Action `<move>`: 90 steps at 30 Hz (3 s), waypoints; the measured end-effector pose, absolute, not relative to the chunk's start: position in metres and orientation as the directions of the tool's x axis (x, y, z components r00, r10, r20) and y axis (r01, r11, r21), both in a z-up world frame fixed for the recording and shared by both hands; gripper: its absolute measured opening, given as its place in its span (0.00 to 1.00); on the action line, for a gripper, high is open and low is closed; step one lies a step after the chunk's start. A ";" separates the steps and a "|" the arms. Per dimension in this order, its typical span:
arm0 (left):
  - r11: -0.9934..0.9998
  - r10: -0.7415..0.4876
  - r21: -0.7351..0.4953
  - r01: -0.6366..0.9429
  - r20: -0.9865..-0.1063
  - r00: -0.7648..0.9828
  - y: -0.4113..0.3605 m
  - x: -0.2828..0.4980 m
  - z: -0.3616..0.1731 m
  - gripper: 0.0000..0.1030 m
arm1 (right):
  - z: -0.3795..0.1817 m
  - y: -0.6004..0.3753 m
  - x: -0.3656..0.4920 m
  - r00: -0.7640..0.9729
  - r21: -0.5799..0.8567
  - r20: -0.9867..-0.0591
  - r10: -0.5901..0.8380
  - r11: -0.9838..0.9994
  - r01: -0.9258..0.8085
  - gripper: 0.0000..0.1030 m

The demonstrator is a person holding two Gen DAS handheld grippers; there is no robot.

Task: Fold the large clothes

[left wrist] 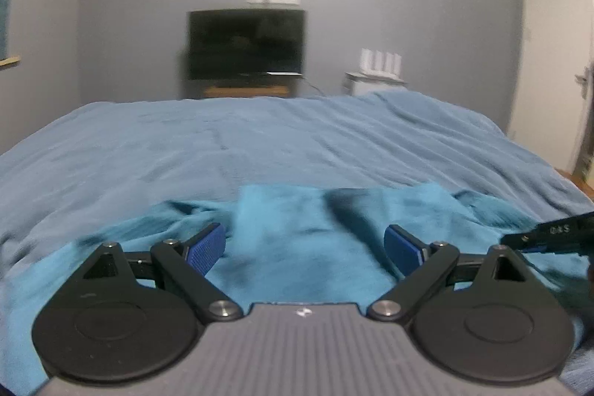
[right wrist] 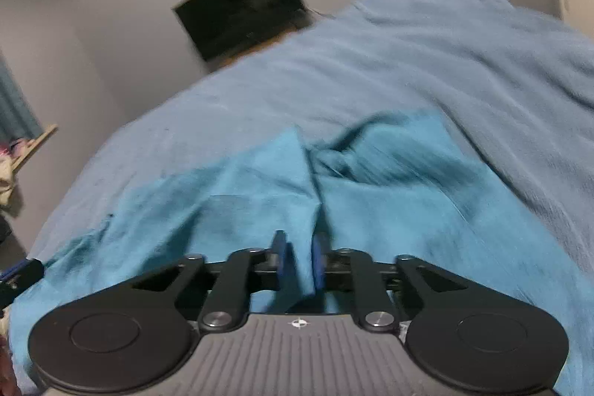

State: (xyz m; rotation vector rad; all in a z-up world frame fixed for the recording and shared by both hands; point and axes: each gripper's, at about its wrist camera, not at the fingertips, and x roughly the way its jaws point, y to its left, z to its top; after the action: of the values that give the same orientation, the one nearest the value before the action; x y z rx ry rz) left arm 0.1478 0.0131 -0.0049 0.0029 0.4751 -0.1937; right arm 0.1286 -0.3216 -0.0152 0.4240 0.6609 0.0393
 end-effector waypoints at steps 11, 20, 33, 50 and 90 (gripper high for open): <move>0.968 -0.219 -0.055 0.245 -0.660 0.719 -0.022 0.198 -0.065 0.90 | 0.010 -0.264 0.121 0.863 0.130 -0.446 0.238 0.971 -0.201 0.51; 0.969 -0.133 0.047 0.244 -0.734 0.666 -0.039 0.206 -0.102 0.98 | -0.040 -0.261 0.171 0.686 0.068 -0.719 0.115 0.993 -0.096 0.42; 0.993 -0.118 -0.058 0.106 -0.672 0.731 0.003 0.147 -0.041 0.98 | -0.035 -0.282 0.152 0.766 0.203 -0.630 0.130 0.979 0.001 0.67; 0.949 -0.279 -0.097 0.299 -0.696 0.662 -0.026 0.088 -0.028 0.98 | 0.030 -0.373 0.046 0.843 0.449 -0.523 -0.129 0.799 0.401 0.88; 0.959 -0.272 -0.135 0.248 -0.685 0.676 -0.018 0.078 -0.032 0.98 | 0.006 -0.359 0.032 0.890 0.738 -0.452 0.058 0.585 0.337 0.12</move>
State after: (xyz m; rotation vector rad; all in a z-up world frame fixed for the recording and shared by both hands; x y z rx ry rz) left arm 0.0785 -0.0179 -0.0323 -0.0322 0.7749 -0.2922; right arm 0.0324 -0.3594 0.0058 0.9401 0.4615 -0.1699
